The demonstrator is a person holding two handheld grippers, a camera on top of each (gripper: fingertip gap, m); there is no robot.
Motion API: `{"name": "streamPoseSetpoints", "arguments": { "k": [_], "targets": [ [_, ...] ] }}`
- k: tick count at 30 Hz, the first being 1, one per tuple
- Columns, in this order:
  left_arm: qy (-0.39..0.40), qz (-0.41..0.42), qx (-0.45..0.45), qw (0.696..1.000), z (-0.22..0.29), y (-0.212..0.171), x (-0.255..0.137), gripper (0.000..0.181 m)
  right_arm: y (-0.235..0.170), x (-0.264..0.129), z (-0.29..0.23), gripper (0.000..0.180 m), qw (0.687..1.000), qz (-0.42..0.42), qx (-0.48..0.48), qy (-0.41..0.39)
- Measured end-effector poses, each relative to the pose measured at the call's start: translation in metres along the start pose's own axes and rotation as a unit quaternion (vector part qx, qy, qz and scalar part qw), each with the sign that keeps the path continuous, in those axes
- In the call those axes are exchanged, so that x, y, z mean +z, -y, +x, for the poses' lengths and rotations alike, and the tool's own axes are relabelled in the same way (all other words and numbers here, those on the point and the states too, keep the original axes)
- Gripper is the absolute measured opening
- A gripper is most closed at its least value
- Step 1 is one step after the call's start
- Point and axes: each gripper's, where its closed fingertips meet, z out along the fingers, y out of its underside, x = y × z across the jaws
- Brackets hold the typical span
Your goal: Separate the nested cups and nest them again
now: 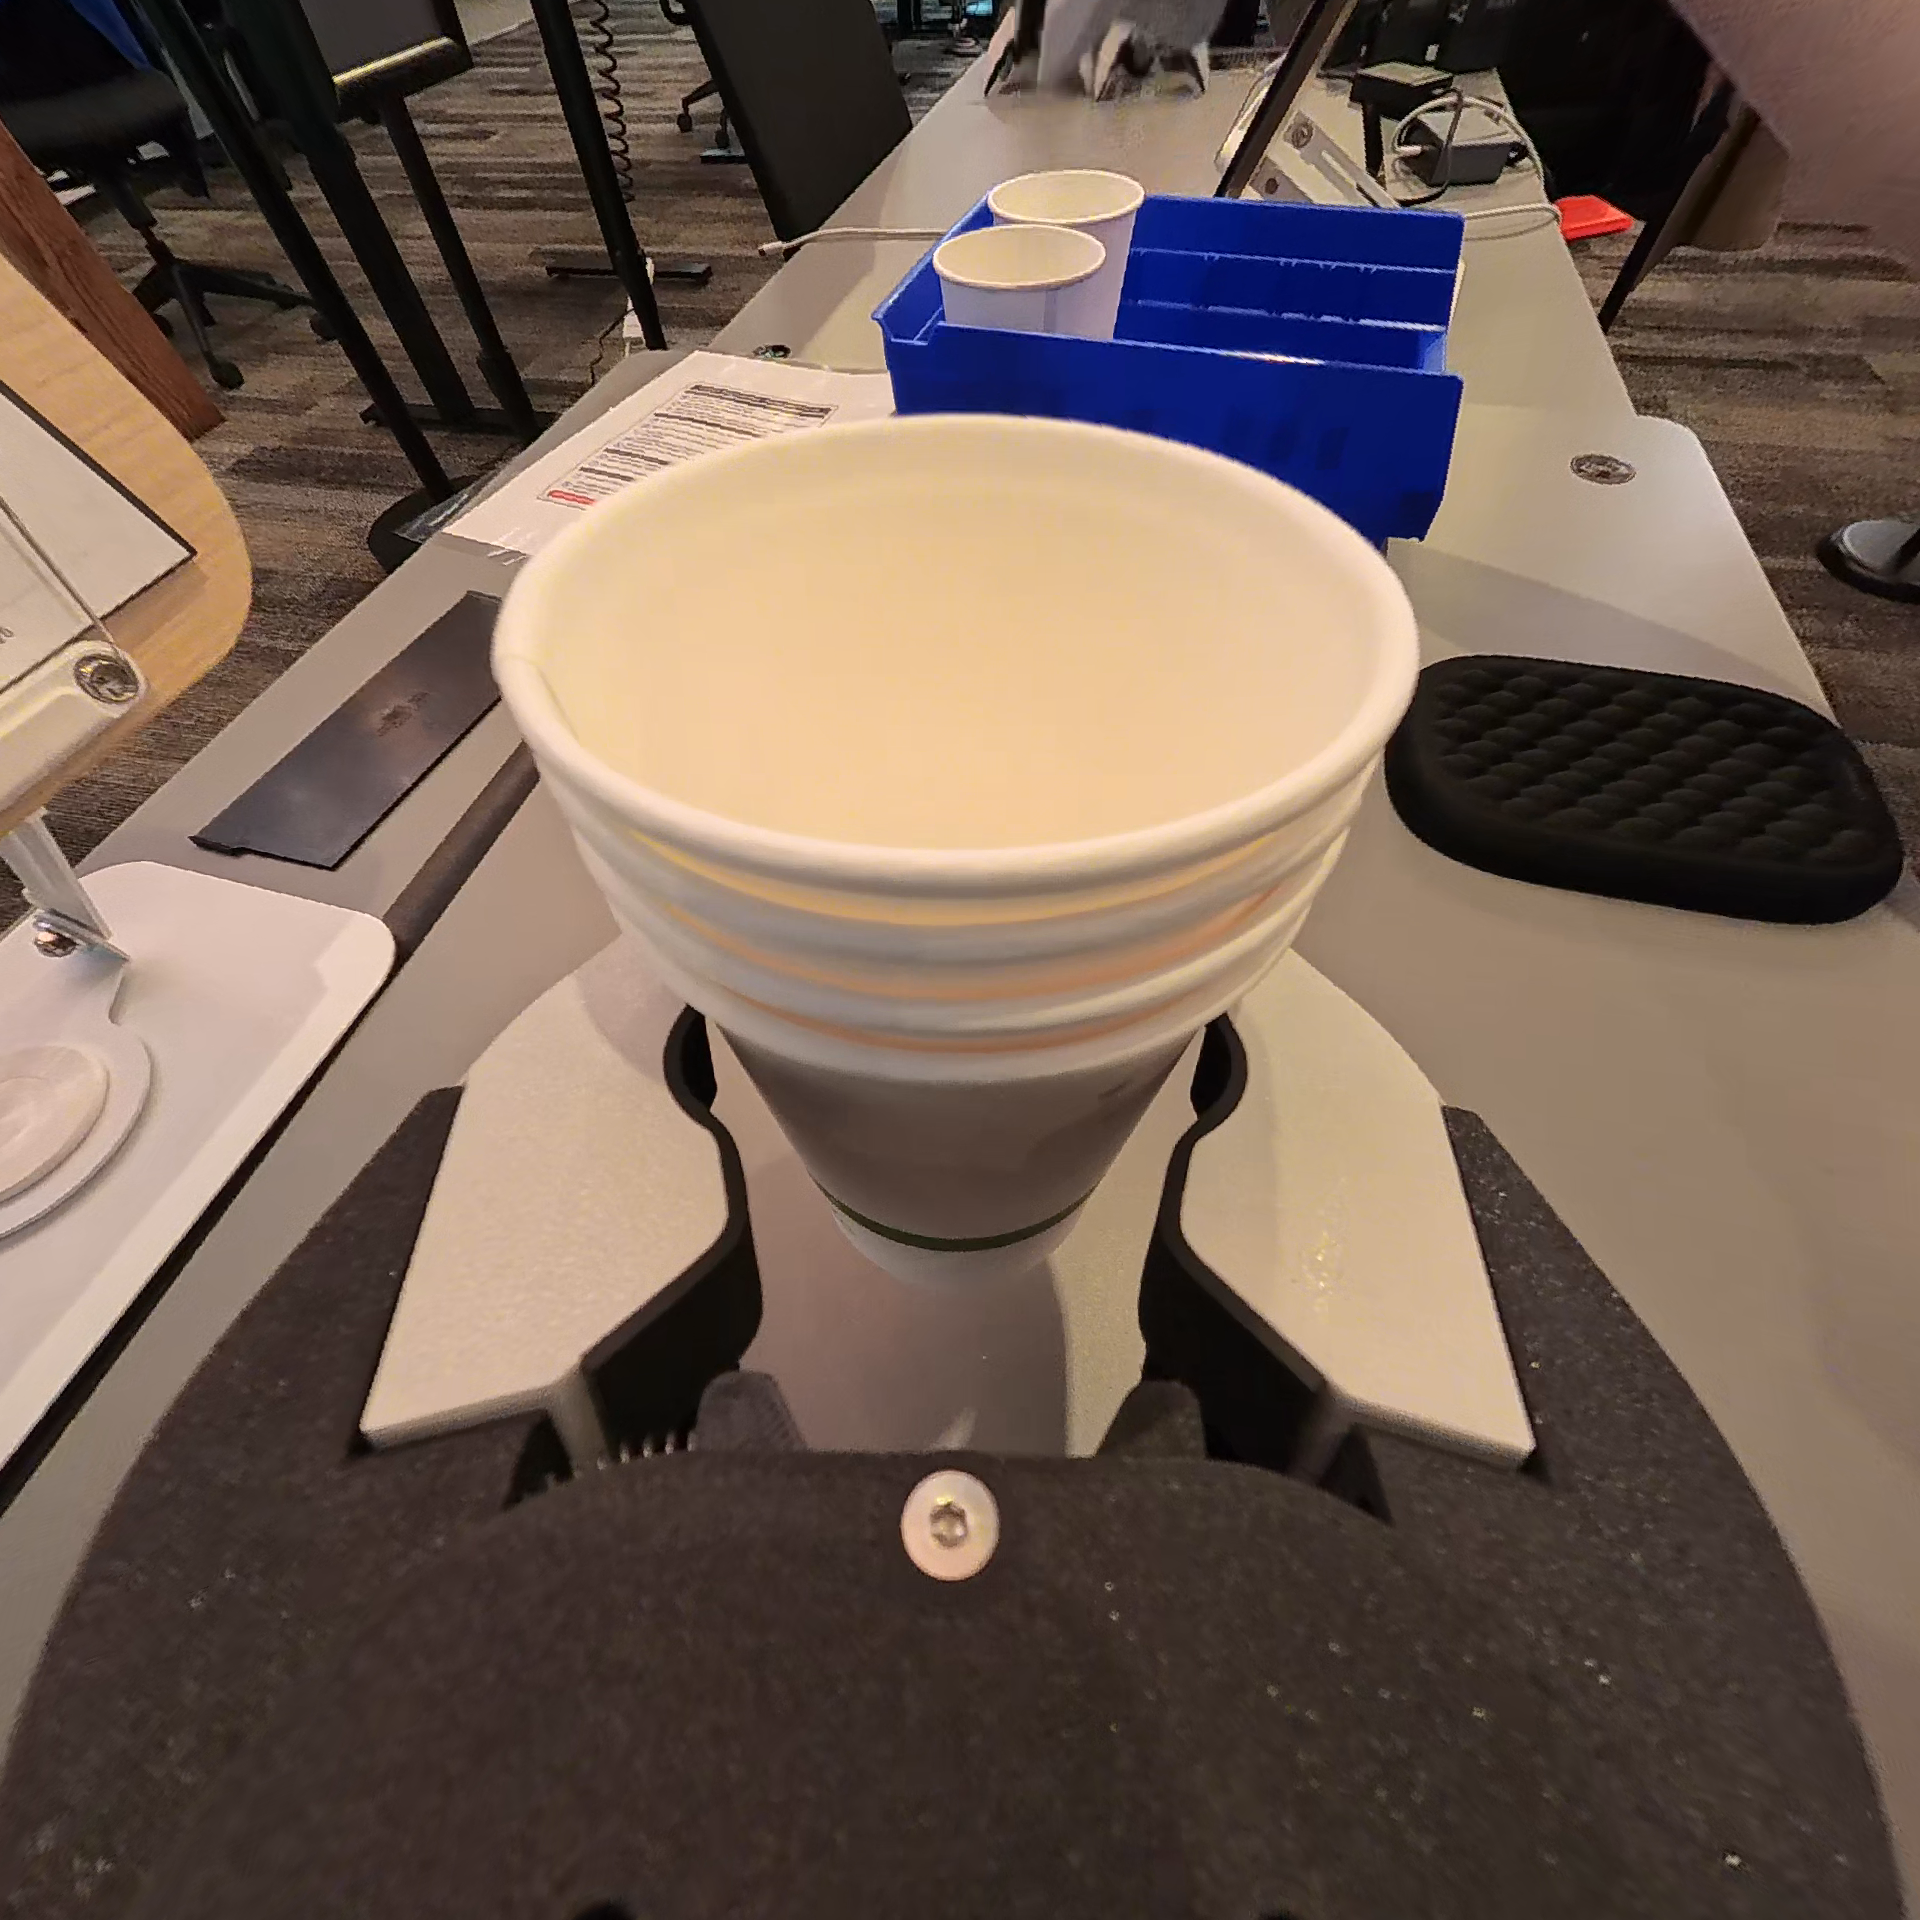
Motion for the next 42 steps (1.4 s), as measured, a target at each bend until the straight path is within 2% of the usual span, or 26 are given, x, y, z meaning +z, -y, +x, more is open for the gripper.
{"name": "streamPoseSetpoints", "arguments": {
  "k": [4, 6, 9, 13, 17, 27, 42],
  "targets": [
    [0.0, 0.005, -0.002, 1.0, 0.0, 0.002, 0.0, 0.091, 0.067, -0.052, -0.036, 0.027, 0.996, 0.073, -0.053, 0.013],
    [0.0, 0.004, -0.002, 1.0, 0.001, 0.002, 0.001, 0.091, 0.111, -0.077, -0.089, 0.026, 0.984, 0.121, -0.115, 0.064],
    [-0.002, -0.002, 0.001, 1.0, 0.003, -0.001, 0.003, 0.091, 0.156, -0.108, -0.194, 0.021, 0.942, 0.167, -0.24, 0.166],
    [-0.008, -0.006, 0.002, 1.0, 0.007, -0.001, 0.005, 0.091, 0.173, -0.112, -0.303, 0.012, 0.882, 0.163, -0.385, 0.218],
    [-0.015, -0.005, -0.001, 1.0, 0.009, -0.001, 0.005, 0.091, 0.169, -0.087, -0.361, 0.01, 0.853, 0.119, -0.442, 0.25],
    [-0.012, 0.003, -0.001, 1.0, 0.007, 0.003, 0.001, 0.091, 0.169, -0.059, -0.377, 0.009, 0.85, 0.077, -0.458, 0.247],
    [-0.01, 0.005, 0.002, 1.0, 0.008, 0.005, 0.0, 0.091, 0.166, -0.055, -0.378, 0.003, 0.849, 0.05, -0.452, 0.268]
  ]
}}
